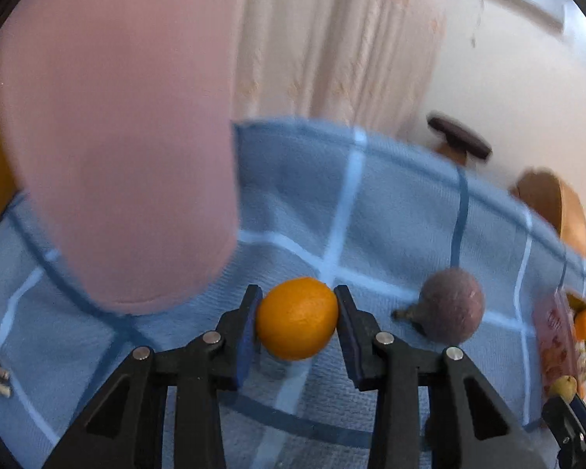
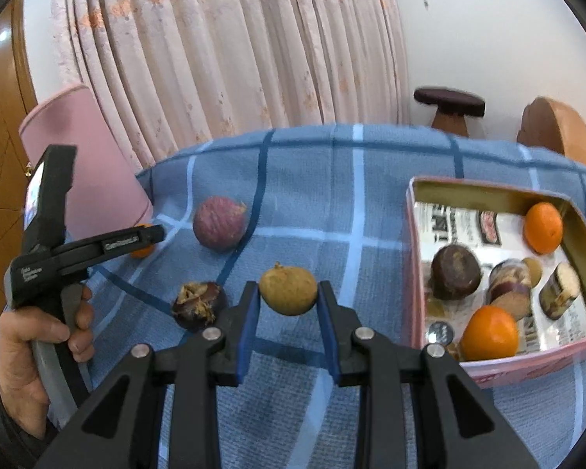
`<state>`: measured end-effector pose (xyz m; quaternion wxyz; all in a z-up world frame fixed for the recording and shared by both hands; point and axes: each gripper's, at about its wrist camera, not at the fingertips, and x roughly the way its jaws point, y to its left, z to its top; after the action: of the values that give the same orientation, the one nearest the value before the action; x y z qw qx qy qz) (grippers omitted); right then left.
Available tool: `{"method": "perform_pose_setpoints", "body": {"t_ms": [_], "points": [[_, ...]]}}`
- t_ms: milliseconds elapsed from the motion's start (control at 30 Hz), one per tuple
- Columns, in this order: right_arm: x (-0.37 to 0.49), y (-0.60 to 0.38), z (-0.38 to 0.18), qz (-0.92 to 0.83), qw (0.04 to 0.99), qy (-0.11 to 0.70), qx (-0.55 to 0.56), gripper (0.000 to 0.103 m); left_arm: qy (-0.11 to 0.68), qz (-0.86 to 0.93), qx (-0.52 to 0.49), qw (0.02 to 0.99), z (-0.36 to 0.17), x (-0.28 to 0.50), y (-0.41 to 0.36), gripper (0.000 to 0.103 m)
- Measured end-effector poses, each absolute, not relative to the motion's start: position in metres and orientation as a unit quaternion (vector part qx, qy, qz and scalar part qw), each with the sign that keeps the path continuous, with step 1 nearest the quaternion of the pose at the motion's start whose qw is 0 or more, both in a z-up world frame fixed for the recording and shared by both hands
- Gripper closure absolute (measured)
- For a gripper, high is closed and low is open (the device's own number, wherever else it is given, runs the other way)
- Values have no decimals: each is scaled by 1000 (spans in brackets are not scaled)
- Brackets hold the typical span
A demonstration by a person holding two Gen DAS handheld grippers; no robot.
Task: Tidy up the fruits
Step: 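Grasp the yellow-green fruit with the right tool while the left tool grasps a small orange, then carry the yellow-green fruit and small orange into the pink tin and release both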
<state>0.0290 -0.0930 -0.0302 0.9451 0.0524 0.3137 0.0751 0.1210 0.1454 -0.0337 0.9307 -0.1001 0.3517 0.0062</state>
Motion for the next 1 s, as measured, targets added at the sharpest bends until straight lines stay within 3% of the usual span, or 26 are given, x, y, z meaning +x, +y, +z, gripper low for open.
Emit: {"method": "perform_pose_setpoints", "body": {"t_ms": [300,1000], "points": [[2,-98,-5,26,977,212,17,70,252,-3,-91,963,-6,59,96,64],[-35,-190,5,-23,978,206,12,70,224,-50,-2,973,-2,16,-33,64]]}}
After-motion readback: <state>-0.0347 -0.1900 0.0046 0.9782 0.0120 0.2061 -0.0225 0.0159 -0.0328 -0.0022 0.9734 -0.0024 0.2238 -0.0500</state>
